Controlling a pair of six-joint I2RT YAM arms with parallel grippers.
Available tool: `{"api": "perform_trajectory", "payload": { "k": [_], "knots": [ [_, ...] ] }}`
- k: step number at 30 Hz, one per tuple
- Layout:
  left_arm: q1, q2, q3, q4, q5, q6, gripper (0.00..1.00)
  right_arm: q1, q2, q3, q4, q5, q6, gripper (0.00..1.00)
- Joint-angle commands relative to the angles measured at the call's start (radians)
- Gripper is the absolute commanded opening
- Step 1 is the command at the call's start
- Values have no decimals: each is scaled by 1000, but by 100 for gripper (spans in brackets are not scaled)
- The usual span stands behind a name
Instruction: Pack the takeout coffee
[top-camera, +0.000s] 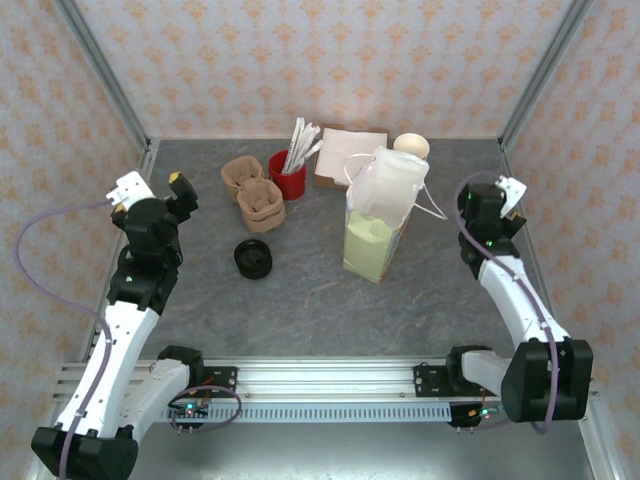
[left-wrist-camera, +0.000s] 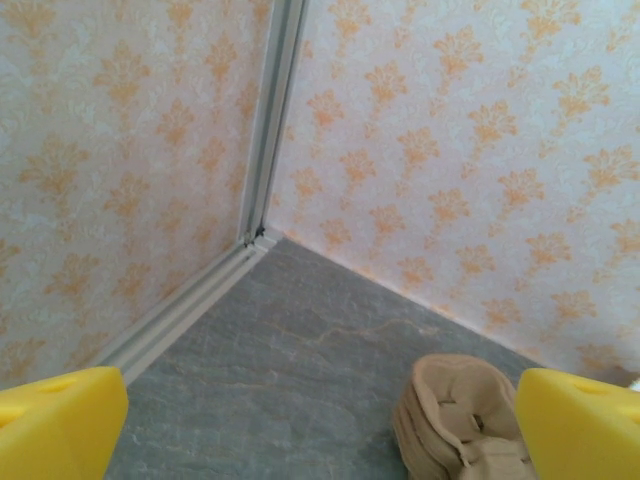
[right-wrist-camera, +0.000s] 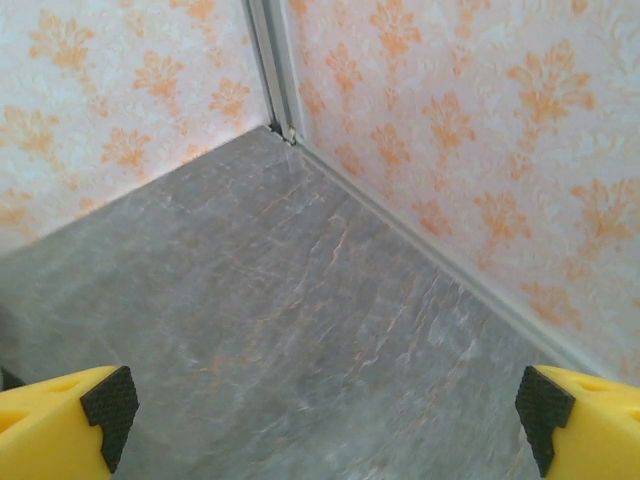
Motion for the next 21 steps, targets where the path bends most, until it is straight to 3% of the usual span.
{"api": "perform_trajectory", "payload": {
  "k": [1, 10, 21],
  "knots": [
    [-6, 45, 120, -239, 84, -106, 100, -7, 55, 202, -323, -94, 203, 98],
    [-5, 112, 260, -351, 317, -136, 100, 0, 242, 510, -511, -399, 312, 89],
    [-7, 107, 284, -410, 395, -128, 100, 82, 499, 791, -576, -425, 333, 79]
  ]
}}
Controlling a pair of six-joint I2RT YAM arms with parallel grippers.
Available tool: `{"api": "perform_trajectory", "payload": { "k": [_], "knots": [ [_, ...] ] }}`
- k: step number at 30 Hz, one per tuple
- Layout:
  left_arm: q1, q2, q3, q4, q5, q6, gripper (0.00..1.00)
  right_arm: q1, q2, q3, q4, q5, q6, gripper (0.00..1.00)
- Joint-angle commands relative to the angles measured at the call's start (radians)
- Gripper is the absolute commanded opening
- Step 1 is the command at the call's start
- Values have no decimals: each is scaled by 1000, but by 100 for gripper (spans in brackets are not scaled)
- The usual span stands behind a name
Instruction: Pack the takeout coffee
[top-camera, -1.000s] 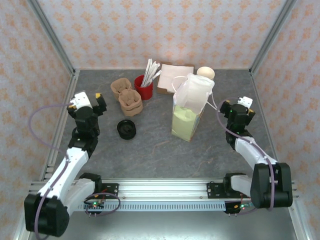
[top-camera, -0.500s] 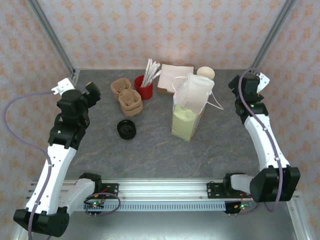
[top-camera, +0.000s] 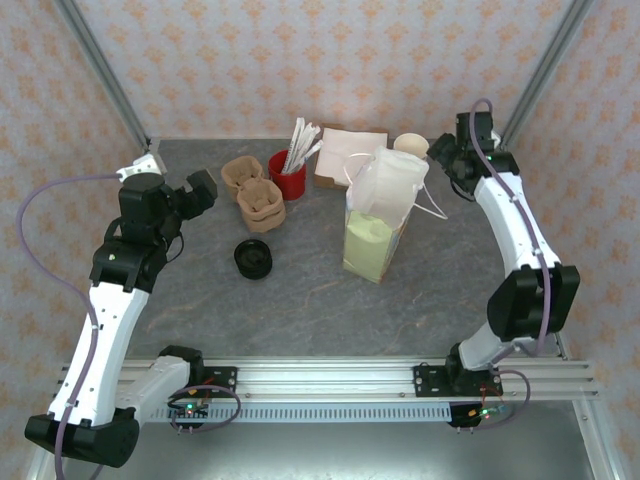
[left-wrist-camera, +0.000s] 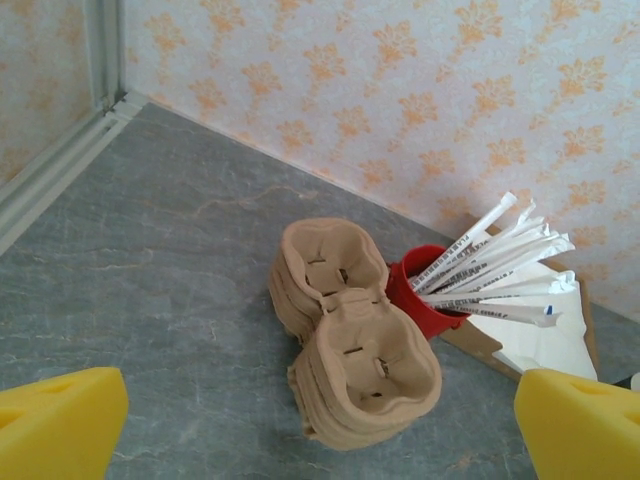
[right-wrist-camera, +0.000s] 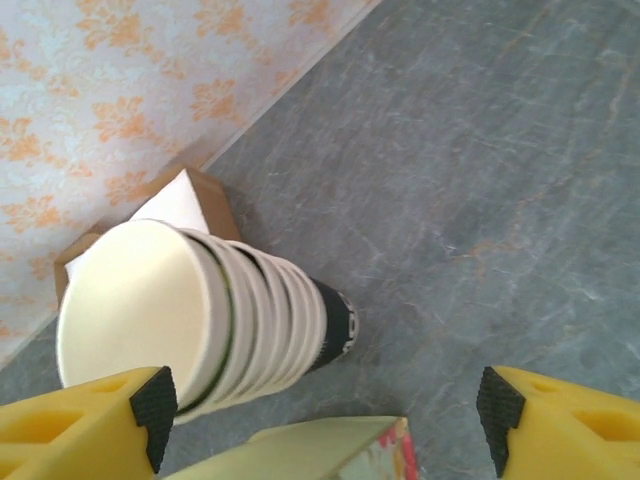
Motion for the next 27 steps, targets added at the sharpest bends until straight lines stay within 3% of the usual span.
{"api": "perform_trajectory", "payload": {
  "k": [1, 12, 19, 27],
  "knots": [
    [-9, -9, 22, -57, 31, -2, 100, 23, 57, 90, -52, -12, 13, 77],
    [-7, -16, 12, -78, 26, -3, 100, 49, 227, 279, -123, 1, -11, 58],
    [-8, -18, 8, -85, 14, -9, 100, 51, 266, 302, -132, 15, -15, 54],
    [-9, -26, -2, -98, -3, -12, 100, 53, 298, 325, -125, 1, -17, 39]
  ]
}}
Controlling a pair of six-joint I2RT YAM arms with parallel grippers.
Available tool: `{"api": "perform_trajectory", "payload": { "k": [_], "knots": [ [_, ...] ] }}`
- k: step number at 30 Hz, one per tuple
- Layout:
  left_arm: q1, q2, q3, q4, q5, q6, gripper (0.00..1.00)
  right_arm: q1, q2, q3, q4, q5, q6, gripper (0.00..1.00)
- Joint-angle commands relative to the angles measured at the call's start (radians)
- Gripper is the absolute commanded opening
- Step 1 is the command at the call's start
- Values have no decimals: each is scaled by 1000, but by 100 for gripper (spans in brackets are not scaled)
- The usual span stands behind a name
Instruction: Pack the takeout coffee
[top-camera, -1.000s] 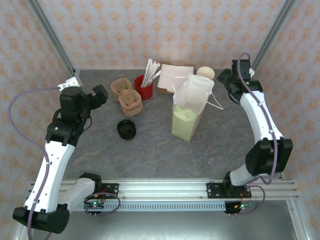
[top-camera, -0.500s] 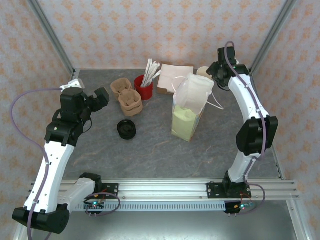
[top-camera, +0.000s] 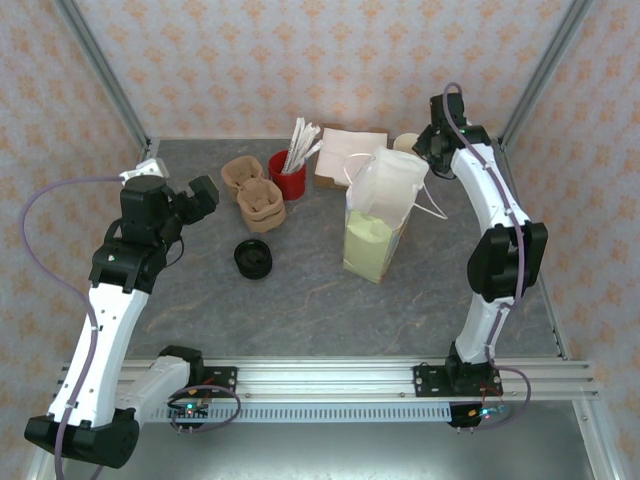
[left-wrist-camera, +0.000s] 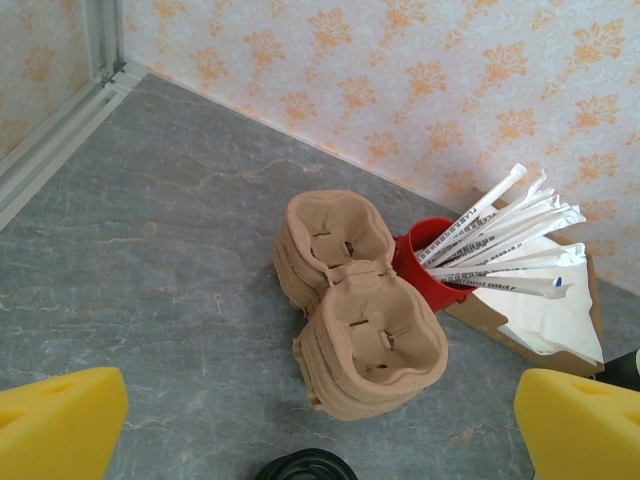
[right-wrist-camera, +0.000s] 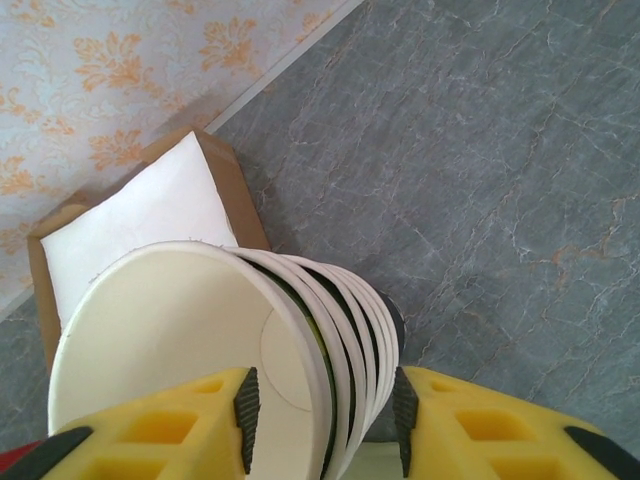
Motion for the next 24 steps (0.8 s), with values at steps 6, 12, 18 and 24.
{"api": "perform_trajectory", "payload": {
  "k": [6, 12, 18, 24],
  "knots": [
    [-9, -26, 1, -52, -22, -6, 100, 6, 32, 66, -40, 17, -16, 32],
    [-9, -28, 4, -58, -25, -6, 100, 7, 34, 81, -46, 12, -21, 23],
    [-8, -32, 7, -64, -27, -3, 100, 8, 40, 80, -47, 13, -19, 24],
    [-8, -37, 4, -69, -30, 1, 100, 8, 45, 81, -43, 15, -17, 23]
  ]
}}
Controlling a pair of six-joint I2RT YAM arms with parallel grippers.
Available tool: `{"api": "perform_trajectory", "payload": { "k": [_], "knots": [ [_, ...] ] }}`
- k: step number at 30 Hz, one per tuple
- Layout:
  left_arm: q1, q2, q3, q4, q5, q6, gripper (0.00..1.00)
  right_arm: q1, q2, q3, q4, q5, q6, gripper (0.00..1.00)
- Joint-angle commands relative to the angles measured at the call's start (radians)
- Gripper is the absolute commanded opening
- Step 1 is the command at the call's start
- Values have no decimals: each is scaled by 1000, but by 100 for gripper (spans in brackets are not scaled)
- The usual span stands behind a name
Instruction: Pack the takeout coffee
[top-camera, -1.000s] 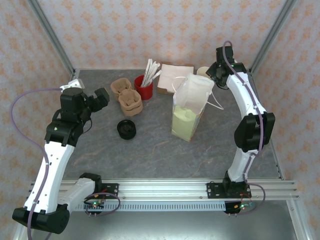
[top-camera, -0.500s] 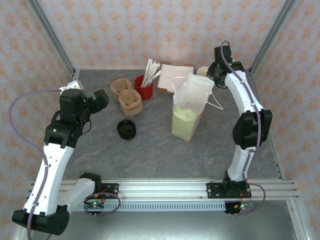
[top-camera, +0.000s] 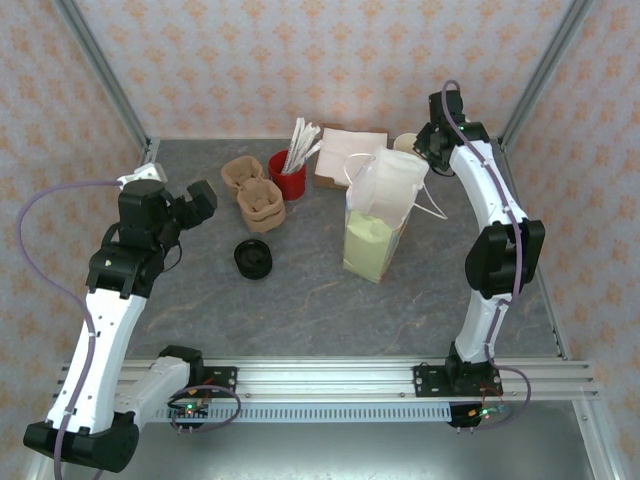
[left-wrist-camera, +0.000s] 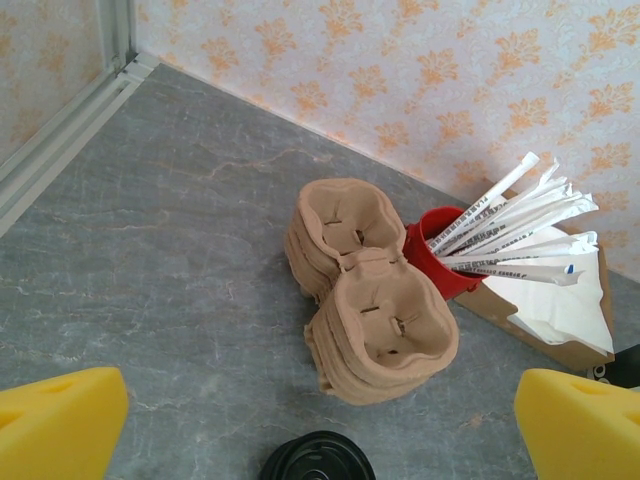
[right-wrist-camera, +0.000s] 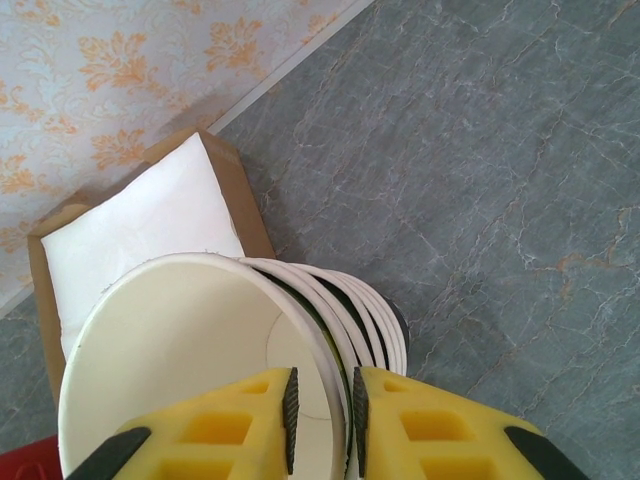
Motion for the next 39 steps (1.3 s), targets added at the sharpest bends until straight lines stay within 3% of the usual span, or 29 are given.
{"api": "perform_trajectory", "payload": {
  "k": [1, 4, 12, 39],
  "knots": [
    [-9, -16, 4, -27, -24, 2, 100, 8, 21, 36, -21, 15, -3, 23],
    [-9, -17, 3, -28, -24, 1, 100, 8, 27, 36, -21, 14, -2, 23],
    [-9, -17, 6, -28, -20, 2, 100, 11, 22, 65, -34, 7, -6, 7],
    [-10, -10, 85, -66, 37, -8, 100, 22, -248, 164, -162, 83, -41, 4]
  ]
}}
